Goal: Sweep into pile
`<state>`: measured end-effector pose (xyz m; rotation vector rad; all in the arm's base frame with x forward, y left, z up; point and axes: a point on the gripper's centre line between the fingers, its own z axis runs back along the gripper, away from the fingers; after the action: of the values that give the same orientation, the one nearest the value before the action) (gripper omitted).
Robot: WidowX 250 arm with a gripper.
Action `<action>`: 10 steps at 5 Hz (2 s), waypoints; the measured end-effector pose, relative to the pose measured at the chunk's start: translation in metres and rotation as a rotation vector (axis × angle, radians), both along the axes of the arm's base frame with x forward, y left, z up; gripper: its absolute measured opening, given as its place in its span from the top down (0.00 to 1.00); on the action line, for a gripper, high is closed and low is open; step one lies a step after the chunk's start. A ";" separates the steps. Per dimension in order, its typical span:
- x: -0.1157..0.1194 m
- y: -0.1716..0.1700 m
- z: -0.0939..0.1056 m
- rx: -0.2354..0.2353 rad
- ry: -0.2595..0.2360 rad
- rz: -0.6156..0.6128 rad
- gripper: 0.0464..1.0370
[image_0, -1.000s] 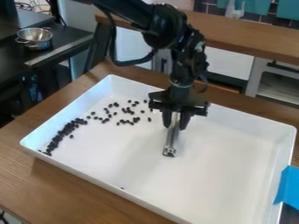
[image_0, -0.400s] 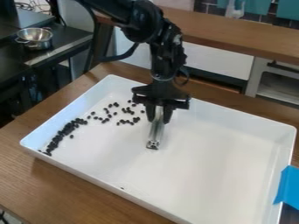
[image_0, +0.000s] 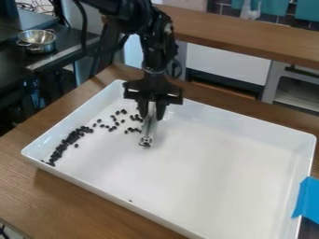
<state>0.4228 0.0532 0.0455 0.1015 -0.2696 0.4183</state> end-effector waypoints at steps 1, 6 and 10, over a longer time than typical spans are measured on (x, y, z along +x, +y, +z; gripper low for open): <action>0.002 0.008 0.006 -0.005 0.000 0.002 0.70; -0.018 0.049 -0.007 0.146 0.043 0.035 0.70; -0.014 -0.010 0.036 0.085 -0.064 0.002 0.70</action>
<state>0.4090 0.0431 0.0815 0.1720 -0.3505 0.4130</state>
